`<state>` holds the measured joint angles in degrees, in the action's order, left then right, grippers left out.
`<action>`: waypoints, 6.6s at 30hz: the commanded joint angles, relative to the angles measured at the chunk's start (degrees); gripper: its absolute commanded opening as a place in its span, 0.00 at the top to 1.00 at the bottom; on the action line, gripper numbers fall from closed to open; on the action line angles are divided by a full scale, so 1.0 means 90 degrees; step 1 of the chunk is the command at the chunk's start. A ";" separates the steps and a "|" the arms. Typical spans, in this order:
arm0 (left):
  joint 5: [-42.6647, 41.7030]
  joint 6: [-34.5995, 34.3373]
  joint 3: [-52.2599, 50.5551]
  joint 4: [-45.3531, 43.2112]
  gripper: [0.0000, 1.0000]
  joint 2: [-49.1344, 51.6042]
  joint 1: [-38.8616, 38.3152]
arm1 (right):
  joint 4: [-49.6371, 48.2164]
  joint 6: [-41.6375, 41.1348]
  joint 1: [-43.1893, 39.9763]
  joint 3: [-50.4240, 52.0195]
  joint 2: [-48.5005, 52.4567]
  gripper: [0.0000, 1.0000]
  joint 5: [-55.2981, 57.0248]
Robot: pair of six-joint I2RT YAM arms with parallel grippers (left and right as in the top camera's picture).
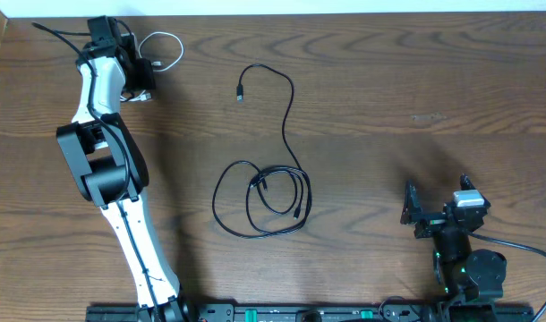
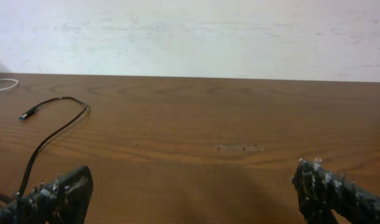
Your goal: Untangle cables
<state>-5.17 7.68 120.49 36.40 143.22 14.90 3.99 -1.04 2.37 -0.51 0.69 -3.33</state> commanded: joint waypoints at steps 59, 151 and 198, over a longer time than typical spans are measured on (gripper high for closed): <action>-0.1231 -0.0967 -0.0102 -0.0593 0.02 -0.1387 -0.0068 | 0.0010 -0.0068 0.0027 0.0022 -0.0036 0.01 0.0015; -0.2518 -0.2438 -0.6523 0.2365 0.01 -0.6210 -0.1987 | 0.0012 -0.0066 0.0027 0.0022 -0.0034 0.01 0.0015; -0.0296 -0.3699 -0.7373 0.0347 0.90 -0.4311 -0.4165 | 0.0010 -0.0066 0.0027 0.0022 -0.0034 0.01 0.0015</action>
<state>-7.62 -25.91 55.55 39.94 101.10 -22.28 3.99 -1.04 2.37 -0.51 0.69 -3.33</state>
